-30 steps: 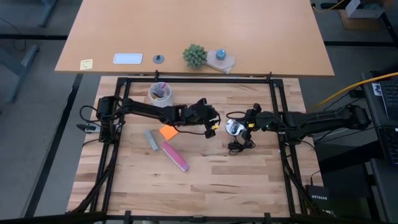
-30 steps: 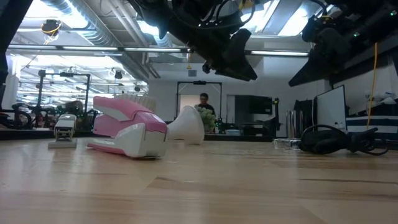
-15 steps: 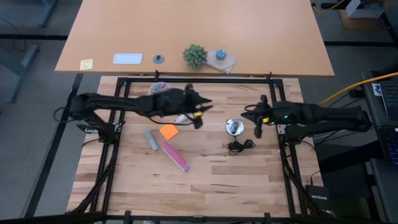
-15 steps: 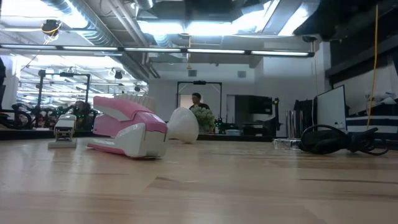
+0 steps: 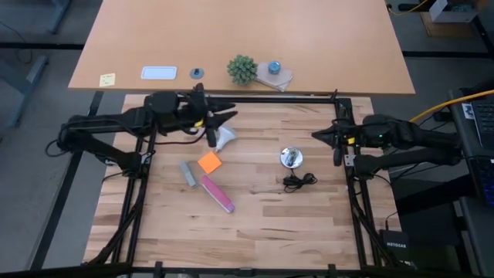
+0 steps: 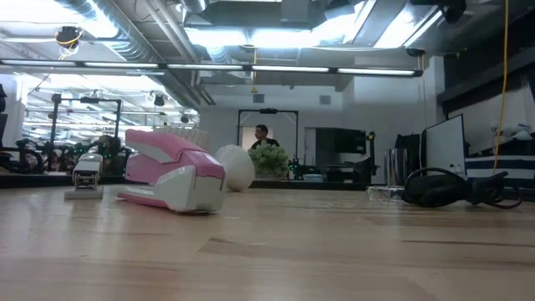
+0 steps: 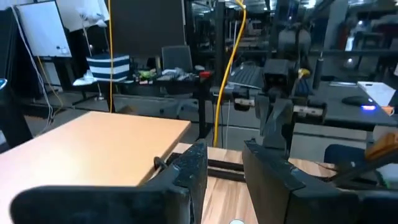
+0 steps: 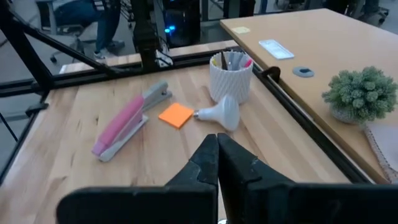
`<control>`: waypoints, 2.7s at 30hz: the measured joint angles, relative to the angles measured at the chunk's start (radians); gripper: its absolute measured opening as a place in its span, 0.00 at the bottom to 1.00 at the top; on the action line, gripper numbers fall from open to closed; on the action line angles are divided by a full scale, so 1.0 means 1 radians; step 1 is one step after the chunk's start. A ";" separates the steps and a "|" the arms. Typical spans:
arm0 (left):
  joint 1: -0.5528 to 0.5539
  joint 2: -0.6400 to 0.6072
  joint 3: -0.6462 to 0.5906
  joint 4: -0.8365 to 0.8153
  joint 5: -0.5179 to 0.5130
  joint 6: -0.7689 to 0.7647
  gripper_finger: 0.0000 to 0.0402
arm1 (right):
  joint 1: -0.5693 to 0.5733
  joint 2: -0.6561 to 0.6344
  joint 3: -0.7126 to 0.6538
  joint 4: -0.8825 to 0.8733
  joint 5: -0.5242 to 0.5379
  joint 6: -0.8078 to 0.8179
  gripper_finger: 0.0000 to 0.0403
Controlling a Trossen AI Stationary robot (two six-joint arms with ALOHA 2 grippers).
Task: Screw lightbulb
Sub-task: Return to Home Position
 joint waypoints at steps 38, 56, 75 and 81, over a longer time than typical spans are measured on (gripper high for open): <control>-0.043 -0.369 -0.944 0.380 0.000 -0.110 0.23 | 0.000 -0.586 -0.526 0.169 -0.200 0.118 0.01; -0.043 -0.373 -1.267 0.717 0.000 -0.177 0.23 | 0.000 -0.605 -0.789 0.308 -0.200 0.161 0.01; -0.043 -0.373 -1.305 0.394 0.000 -0.206 0.23 | 0.000 -0.603 -0.809 0.346 -0.200 0.154 0.01; -0.043 -0.373 -1.304 0.318 -0.002 -0.202 0.23 | 0.000 -0.603 -0.810 0.343 -0.200 0.154 0.01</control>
